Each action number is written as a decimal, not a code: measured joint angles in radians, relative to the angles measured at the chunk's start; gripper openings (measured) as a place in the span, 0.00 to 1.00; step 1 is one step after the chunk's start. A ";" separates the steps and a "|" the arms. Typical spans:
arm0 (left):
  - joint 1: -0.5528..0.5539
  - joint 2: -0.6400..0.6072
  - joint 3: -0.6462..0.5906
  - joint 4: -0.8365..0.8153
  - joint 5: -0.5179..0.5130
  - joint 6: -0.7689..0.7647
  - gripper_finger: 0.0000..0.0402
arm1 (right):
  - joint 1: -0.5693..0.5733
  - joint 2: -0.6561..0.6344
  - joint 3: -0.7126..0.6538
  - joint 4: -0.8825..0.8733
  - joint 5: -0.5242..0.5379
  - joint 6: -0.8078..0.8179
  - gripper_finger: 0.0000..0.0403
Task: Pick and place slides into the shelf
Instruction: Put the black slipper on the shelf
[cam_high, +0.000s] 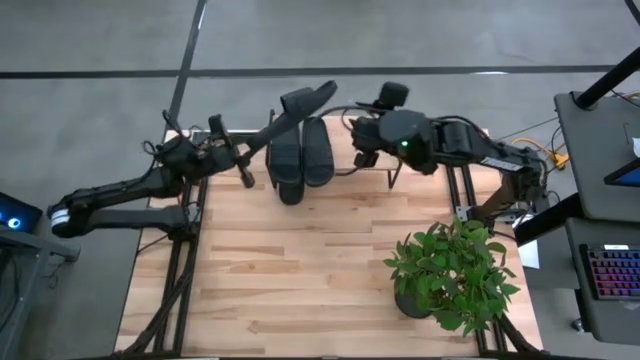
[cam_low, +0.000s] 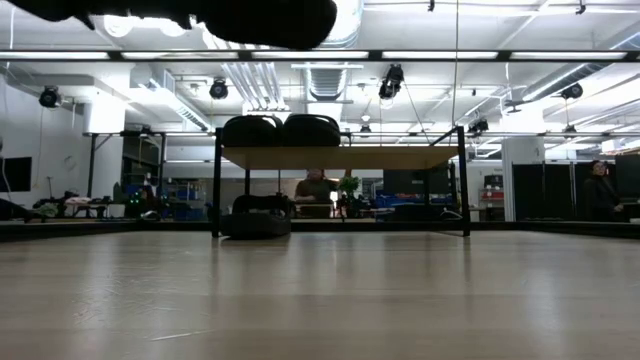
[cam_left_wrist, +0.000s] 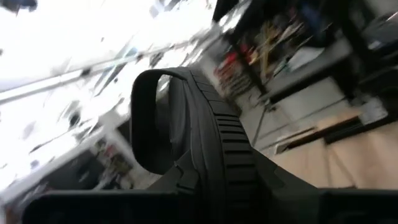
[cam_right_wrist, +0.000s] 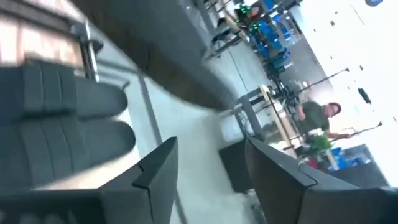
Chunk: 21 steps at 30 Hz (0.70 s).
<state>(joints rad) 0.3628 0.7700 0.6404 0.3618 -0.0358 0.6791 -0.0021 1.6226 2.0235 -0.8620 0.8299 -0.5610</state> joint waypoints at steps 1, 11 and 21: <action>-0.017 0.029 0.016 -0.002 -0.048 0.000 0.11 | 0.001 -0.006 0.000 0.004 0.002 0.024 0.45; -0.254 0.316 0.206 -0.006 -0.650 0.272 0.11 | 0.001 -0.063 0.000 0.002 0.022 0.206 0.42; -0.331 0.493 0.295 -0.003 -0.893 0.518 0.11 | -0.001 -0.020 -0.001 0.002 -0.091 0.070 0.41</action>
<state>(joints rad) 0.0314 1.2632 0.9358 0.3583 -0.9292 1.1975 -0.0031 1.6028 2.0220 -0.8596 0.7391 -0.4914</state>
